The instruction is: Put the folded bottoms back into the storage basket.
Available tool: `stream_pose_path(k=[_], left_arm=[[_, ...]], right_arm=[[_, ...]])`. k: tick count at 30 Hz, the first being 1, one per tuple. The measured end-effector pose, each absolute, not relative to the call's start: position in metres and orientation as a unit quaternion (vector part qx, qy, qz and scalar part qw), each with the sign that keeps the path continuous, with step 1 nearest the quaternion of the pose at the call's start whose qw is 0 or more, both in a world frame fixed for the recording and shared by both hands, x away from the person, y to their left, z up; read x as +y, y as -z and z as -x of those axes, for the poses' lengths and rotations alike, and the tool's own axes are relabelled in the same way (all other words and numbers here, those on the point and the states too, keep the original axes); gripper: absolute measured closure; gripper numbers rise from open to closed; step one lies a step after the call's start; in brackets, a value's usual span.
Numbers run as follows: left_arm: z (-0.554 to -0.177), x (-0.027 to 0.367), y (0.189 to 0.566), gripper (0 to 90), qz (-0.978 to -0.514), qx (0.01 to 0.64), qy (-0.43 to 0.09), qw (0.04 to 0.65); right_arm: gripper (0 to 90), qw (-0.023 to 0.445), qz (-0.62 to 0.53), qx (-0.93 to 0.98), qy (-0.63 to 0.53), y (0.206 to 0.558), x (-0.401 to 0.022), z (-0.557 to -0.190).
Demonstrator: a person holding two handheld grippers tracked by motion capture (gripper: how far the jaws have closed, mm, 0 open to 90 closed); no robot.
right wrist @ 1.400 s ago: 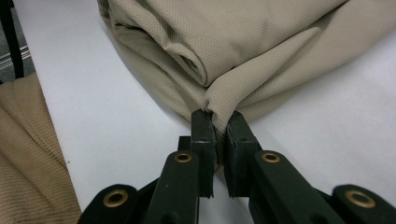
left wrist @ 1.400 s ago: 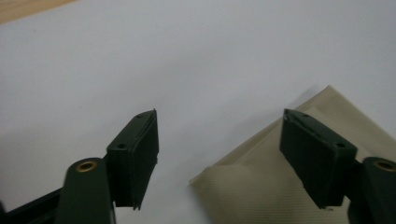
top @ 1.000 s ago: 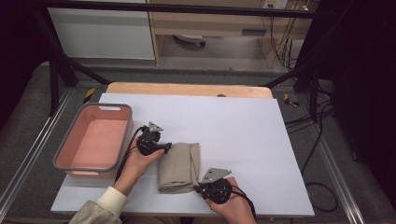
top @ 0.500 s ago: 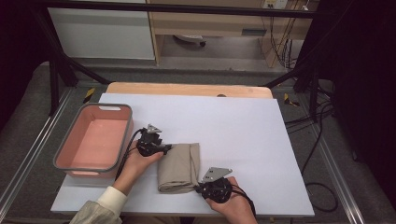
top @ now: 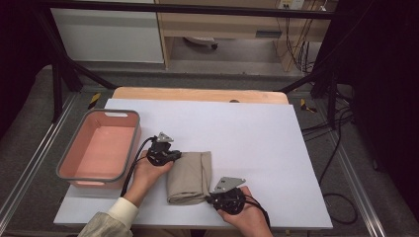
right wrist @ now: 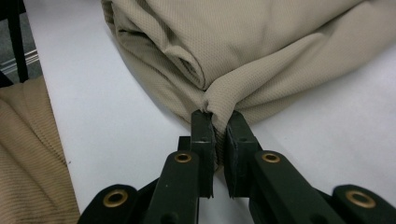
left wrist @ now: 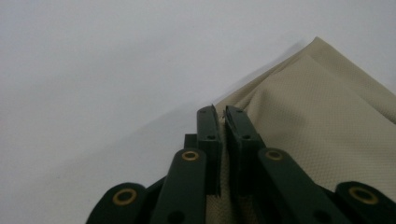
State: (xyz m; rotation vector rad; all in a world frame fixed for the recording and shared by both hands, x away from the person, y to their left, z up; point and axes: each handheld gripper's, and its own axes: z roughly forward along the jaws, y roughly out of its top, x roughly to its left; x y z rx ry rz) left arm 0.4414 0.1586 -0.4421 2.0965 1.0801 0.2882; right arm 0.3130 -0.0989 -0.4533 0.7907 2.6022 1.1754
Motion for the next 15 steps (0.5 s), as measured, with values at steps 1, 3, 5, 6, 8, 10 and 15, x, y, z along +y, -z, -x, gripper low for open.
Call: stream_pose_path(k=[1, 3, 5, 6, 8, 10, 15], left_arm=[[-0.441, 0.159, 0.44, 86.5, -0.817, 0.421, -0.113, 0.377], [-0.441, 0.16, 0.435, 87.0, -0.816, 0.419, -0.114, 0.382], [-0.44, 0.159, 0.43, 87.3, -0.817, 0.413, -0.116, 0.384], [-0.44, 0.158, 0.427, 87.3, -0.818, 0.411, -0.116, 0.385], [-0.439, 0.156, 0.421, 87.5, -0.822, 0.403, -0.119, 0.384], [-0.439, 0.154, 0.416, 87.5, -0.822, 0.4, -0.119, 0.388], [-0.443, 0.147, 0.404, 87.6, -0.823, 0.391, -0.121, 0.394]], right_arm=[[84.1, 0.09, -0.266, 0.874, -0.397, 0.452, -0.099, -0.313], [84.2, 0.095, -0.264, 0.87, -0.405, 0.449, -0.099, -0.312], [84.3, 0.097, -0.263, 0.868, -0.41, 0.447, -0.1, -0.312], [84.3, 0.099, -0.261, 0.867, -0.412, 0.446, -0.1, -0.312], [84.3, 0.103, -0.259, 0.865, -0.417, 0.444, -0.1, -0.311], [84.4, 0.107, -0.259, 0.862, -0.422, 0.441, -0.1, -0.311], [84.5, 0.114, -0.261, 0.855, -0.434, 0.434, -0.103, -0.312]])
